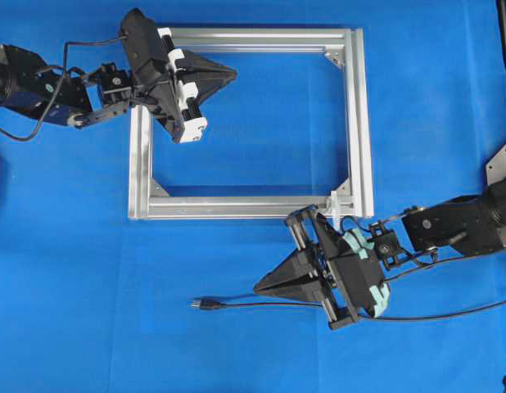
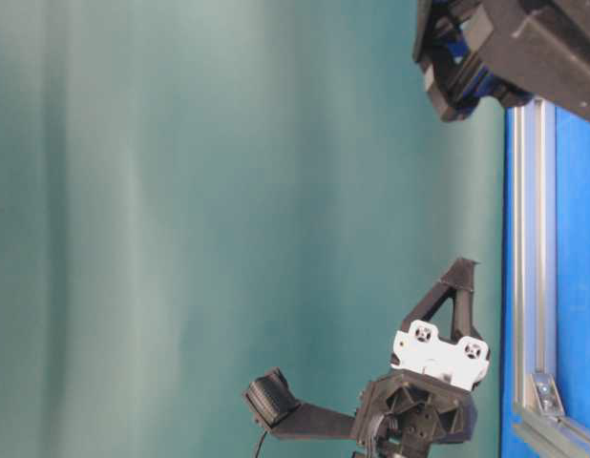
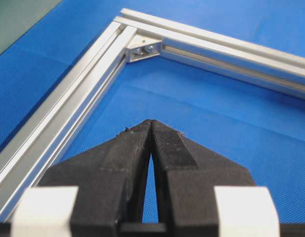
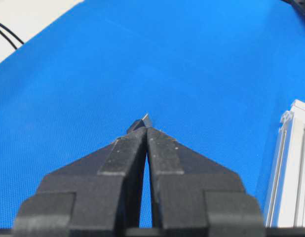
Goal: Insert the wire through the string loop located on the right side.
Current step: 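Move the right gripper down to the black USB cable's plug end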
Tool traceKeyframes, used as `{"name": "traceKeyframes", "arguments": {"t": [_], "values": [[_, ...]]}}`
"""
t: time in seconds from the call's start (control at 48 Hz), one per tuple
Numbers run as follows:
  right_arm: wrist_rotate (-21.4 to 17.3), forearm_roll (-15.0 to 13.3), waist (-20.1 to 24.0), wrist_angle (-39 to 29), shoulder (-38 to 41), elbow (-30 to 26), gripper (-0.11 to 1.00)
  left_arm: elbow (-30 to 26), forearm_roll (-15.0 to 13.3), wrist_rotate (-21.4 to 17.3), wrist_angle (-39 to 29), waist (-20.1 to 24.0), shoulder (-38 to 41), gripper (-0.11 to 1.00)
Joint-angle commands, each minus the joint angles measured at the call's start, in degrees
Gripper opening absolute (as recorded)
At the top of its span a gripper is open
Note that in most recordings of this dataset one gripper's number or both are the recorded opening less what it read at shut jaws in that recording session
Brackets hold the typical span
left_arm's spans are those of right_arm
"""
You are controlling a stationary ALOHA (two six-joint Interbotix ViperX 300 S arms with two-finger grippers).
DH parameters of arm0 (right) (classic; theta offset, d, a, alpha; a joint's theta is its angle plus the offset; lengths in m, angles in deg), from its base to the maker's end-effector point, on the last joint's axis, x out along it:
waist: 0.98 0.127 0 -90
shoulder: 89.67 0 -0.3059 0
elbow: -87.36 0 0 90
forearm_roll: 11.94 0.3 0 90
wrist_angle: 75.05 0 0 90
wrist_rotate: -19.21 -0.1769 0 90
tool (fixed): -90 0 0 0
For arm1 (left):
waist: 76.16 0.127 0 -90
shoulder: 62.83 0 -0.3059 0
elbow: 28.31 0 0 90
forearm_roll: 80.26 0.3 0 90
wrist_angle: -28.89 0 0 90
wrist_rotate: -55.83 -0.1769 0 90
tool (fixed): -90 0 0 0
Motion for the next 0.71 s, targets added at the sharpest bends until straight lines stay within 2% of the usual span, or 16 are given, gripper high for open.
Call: {"name": "traceKeyframes", "arguments": {"t": [0.0, 0.125, 0.5, 0.605, 0.688], "values": [[-0.8, 0.2, 1.1, 0.4, -1.8, -1.1, 0.0, -1.1, 0.9, 0.3, -2.5, -0.2, -2.6, 0.0], [-0.8, 0.2, 1.8, -3.1, -2.3, -2.0, -0.06, -1.4, 1.0, 0.4, -3.7, -0.3, -2.7, 0.0], [-4.0, 0.4, 1.8, -4.6, -2.2, -2.5, -0.05, -1.1, 1.2, -0.2, -2.4, -0.3, -2.8, 0.0], [-4.8, 0.4, 1.8, -4.3, -2.2, -2.5, 0.01, -1.0, 1.1, -0.2, -1.7, -0.3, -2.8, 0.0], [-6.1, 0.7, 1.8, -4.3, -2.2, -2.6, 0.12, -1.0, 1.2, -0.2, -1.7, -0.3, -2.8, 0.0]]}}
